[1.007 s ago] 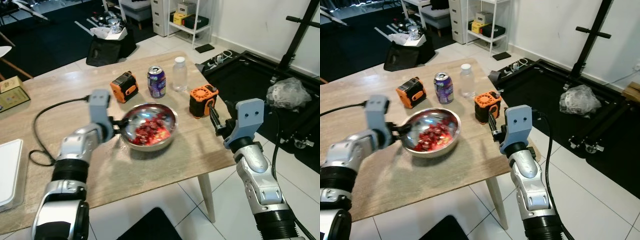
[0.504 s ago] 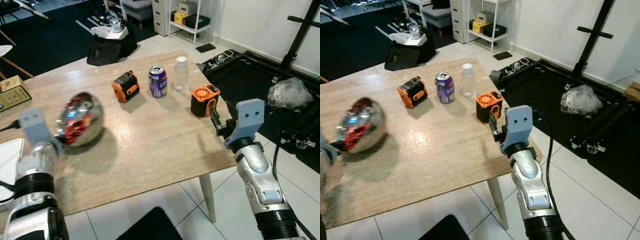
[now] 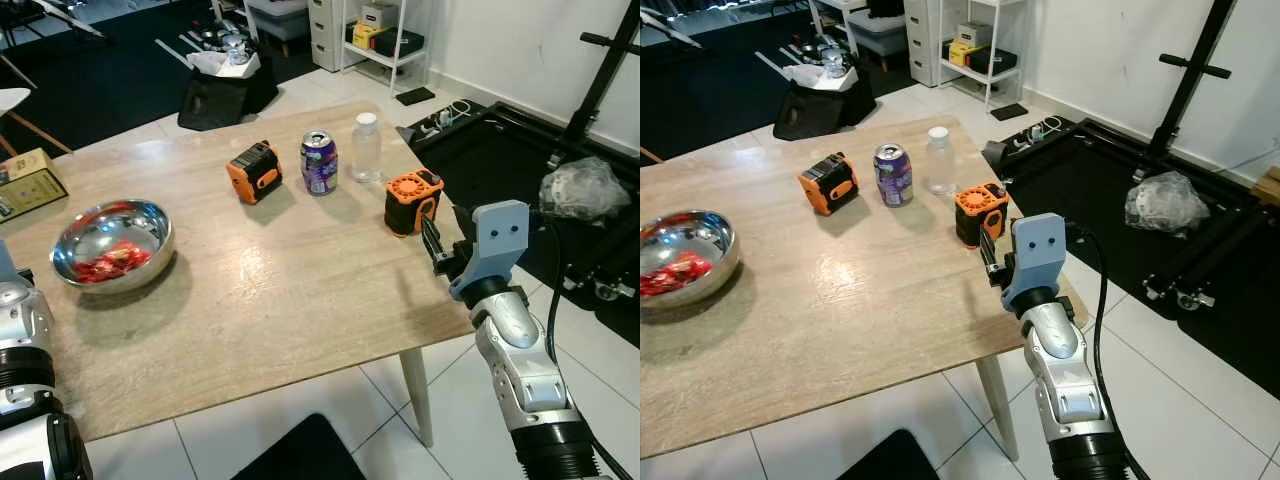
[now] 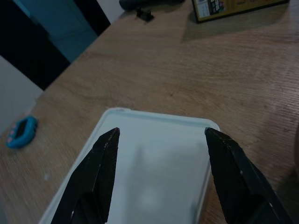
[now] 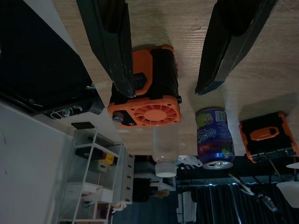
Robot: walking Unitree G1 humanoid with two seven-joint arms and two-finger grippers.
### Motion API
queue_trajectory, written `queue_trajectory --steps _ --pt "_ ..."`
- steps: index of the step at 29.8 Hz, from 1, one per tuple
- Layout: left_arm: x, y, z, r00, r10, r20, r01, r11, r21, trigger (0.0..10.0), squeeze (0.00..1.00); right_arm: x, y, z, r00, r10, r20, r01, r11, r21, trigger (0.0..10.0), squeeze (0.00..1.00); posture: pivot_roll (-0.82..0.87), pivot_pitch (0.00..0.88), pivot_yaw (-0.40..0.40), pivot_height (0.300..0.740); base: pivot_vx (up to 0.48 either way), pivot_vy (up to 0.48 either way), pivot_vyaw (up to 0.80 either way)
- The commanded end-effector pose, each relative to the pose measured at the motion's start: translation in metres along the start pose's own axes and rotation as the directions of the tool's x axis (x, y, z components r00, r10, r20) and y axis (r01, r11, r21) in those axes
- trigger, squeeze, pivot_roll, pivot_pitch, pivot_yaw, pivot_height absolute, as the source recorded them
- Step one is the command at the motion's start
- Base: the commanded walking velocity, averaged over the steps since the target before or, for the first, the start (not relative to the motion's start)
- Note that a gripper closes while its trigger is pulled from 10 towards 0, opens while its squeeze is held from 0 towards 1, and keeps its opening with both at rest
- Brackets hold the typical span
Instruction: Restocking fridge
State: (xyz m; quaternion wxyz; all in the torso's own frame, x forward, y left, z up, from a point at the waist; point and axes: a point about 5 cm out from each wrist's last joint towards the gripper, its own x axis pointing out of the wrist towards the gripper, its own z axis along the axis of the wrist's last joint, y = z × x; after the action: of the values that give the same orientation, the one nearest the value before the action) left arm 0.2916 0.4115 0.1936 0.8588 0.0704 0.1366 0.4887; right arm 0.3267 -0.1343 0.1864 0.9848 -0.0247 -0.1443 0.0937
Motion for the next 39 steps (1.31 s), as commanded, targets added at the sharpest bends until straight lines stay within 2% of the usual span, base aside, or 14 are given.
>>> queue_trajectory --steps 1,2,3,4,8,12,13,20,24,26,30,33,37,39 --pt "0.004 0.011 0.004 0.999 0.035 0.027 -0.036 0.999 0.033 10.0 0.0 -0.003 0.002 -0.006 1.0 0.005 -0.021 -0.005 1.0 0.003 10.0 0.0 -0.03 0.148 0.06 0.74 0.0 0.0 0.0" --pt "0.004 0.009 0.003 0.999 0.034 0.028 -0.035 0.999 0.035 10.0 0.72 -0.002 0.002 -0.006 1.0 0.006 -0.021 -0.006 1.0 0.003 10.0 0.0 -0.03 0.148 0.059 0.74 0.0 0.0 0.0" --pt "0.004 0.009 0.003 0.999 0.034 0.028 -0.035 0.999 0.035 10.0 0.72 -0.002 0.002 -0.006 1.0 0.006 -0.021 -0.006 1.0 0.003 10.0 0.0 -0.03 0.148 0.059 0.74 0.0 0.0 0.0" --pt "0.004 0.008 0.003 0.999 0.031 0.031 -0.032 0.999 0.032 10.0 1.0 -0.002 0.002 -0.006 1.0 0.006 -0.021 -0.006 1.0 0.004 10.0 0.0 -0.03 0.149 0.058 0.74 0.0 0.0 0.0" --pt "0.002 0.004 0.007 0.997 0.024 0.075 -0.027 0.999 0.041 10.0 1.0 -0.002 0.002 -0.006 1.0 0.005 -0.022 -0.005 1.0 0.004 10.0 0.0 -0.03 0.149 0.057 0.74 0.0 0.0 0.0" --pt "-0.012 -0.018 0.032 0.954 -0.128 0.27 0.124 0.992 0.034 10.0 0.96 -0.002 0.003 -0.006 1.0 0.009 -0.023 -0.009 1.0 0.003 10.0 0.0 -0.03 0.149 0.054 0.74 0.0 0.0 0.0" --pt "-0.018 -0.026 0.04 0.926 -0.192 0.326 0.193 0.981 0.03 10.0 0.0 -0.002 0.003 -0.006 1.0 0.01 -0.022 -0.01 1.0 0.004 10.0 0.0 -0.03 0.148 0.052 0.74 0.0 0.0 0.0" --pt "-0.043 -0.05 0.064 0.805 -0.359 0.473 0.364 0.927 0.084 10.0 0.0 -0.002 0.005 -0.006 1.0 0.016 -0.018 -0.016 1.0 0.008 10.0 0.0 -0.03 0.147 0.048 0.74 0.0 0.0 0.0" --pt "-0.097 -0.097 0.073 0.495 -0.719 0.489 0.714 0.657 0.243 10.0 0.0 -0.001 0.01 -0.002 0.999 0.041 -0.004 -0.041 0.999 0.023 10.0 0.0 -0.03 0.146 0.047 0.74 0.0 0.0 0.0" --pt "-0.103 -0.101 0.072 0.463 -0.743 0.483 0.737 0.625 0.257 10.0 0.0 -0.001 0.011 -0.002 0.999 0.044 -0.002 -0.043 0.999 0.024 10.0 0.0 -0.03 0.146 0.047 0.74 0.0 0.0 0.0" --pt "-0.158 -0.126 0.06 0.212 -0.868 0.45 0.808 0.414 0.418 10.0 0.0 -0.001 0.02 0.002 0.996 0.086 0.015 -0.087 0.995 0.054 10.0 0.0 -0.03 0.147 0.042 0.74 0.0 0.0 0.0" --pt "-0.173 -0.132 0.054 0.153 -0.887 0.436 0.826 0.357 0.437 10.0 0.0 -0.002 0.026 0.005 0.992 0.124 0.03 -0.126 0.989 0.072 10.0 0.0 -0.03 0.145 0.042 0.74 0.0 0.0 0.0" --pt "-0.177 -0.134 0.048 0.141 -0.896 0.421 0.819 0.344 0.458 10.0 0.0 -0.002 0.031 0.007 0.988 0.152 0.041 -0.155 0.984 0.084 10.0 0.0 -0.03 0.14 0.041 0.74 0.0 0.0 0.0" --pt "-0.177 -0.135 0.04 0.171 -0.896 0.41 0.82 0.36 0.444 10.0 0.0 -0.002 0.035 0.01 0.984 0.173 0.052 -0.177 0.979 0.102 10.0 0.0 -0.03 0.137 0.039 0.74 0.0 0.0 0.0"
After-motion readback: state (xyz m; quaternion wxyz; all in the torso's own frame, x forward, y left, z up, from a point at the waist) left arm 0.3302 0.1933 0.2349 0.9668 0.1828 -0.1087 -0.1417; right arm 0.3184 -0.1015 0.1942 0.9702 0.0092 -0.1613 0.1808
